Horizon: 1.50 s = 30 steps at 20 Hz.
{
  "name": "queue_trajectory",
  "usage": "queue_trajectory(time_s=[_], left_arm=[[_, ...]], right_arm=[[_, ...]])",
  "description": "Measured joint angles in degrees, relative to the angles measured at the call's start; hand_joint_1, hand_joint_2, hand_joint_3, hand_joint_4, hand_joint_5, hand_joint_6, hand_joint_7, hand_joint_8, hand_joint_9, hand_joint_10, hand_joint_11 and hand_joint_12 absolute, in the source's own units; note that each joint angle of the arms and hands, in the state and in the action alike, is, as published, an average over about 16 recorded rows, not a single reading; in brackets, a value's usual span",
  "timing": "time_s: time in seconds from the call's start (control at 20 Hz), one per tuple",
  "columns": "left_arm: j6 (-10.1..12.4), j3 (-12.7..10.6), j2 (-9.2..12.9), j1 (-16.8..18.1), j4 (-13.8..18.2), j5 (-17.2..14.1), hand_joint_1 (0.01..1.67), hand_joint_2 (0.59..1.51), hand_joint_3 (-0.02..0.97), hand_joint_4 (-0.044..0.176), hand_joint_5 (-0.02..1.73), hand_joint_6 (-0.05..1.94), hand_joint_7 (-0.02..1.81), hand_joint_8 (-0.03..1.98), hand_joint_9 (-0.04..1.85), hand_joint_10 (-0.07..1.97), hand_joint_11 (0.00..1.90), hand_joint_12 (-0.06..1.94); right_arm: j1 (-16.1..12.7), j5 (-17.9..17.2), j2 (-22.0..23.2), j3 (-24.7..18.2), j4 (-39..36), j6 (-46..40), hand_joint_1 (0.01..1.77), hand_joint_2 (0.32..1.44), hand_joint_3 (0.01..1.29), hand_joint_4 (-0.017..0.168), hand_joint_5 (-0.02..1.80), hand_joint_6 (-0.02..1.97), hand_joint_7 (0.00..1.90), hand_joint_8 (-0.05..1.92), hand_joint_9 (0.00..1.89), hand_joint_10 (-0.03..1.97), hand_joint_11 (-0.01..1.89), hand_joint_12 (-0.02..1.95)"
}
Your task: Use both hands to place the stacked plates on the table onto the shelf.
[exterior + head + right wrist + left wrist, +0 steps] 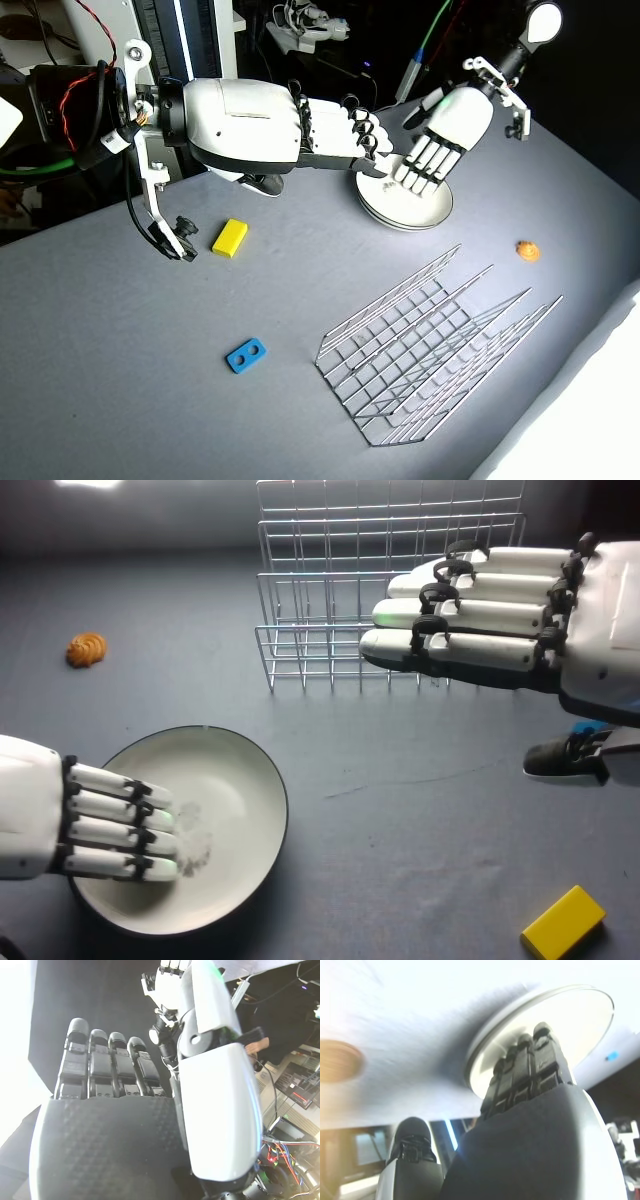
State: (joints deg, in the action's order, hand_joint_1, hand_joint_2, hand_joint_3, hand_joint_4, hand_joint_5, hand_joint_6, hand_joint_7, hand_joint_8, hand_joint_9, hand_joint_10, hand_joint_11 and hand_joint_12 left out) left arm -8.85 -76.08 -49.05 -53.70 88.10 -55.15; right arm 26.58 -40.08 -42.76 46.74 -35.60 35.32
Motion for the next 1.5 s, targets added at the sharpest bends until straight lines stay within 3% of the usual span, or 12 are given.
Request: queue_trajectory(time_s=[0.35,1.05,1.5], left_arm=[[0.08,1.74,0.18,0.18,-1.68,0.91,0.02,1.139,0.020,-0.001,0.01,0.00,0.01,0.00,0.02,0.01,0.02,0.00],[0.27,-3.61,0.66,-1.27,-2.27,-0.32,0.02,1.141,0.019,-0.002,0.01,0.01,0.02,0.00,0.01,0.01,0.02,-0.02],[0.66,-0.70,0.56,-2.78,-4.53,1.91,0.02,1.137,0.020,-0.007,0.00,-0.01,0.00,0.00,0.01,0.01,0.01,0.00]], right_arm=[[-0.40,2.17,-2.53,-0.03,0.06,2.44,1.25,0.98,0.02,-0.001,0.02,0.02,0.01,0.02,0.03,0.01,0.02,0.51],[-0.13,4.78,-5.07,-0.17,0.17,6.54,1.22,0.96,0.02,-0.001,0.04,0.02,0.03,0.02,0.05,0.01,0.02,0.68],[0.05,4.81,-4.97,-0.17,0.23,7.07,1.20,0.95,0.02,-0.001,0.05,0.02,0.03,0.02,0.06,0.01,0.02,0.68]])
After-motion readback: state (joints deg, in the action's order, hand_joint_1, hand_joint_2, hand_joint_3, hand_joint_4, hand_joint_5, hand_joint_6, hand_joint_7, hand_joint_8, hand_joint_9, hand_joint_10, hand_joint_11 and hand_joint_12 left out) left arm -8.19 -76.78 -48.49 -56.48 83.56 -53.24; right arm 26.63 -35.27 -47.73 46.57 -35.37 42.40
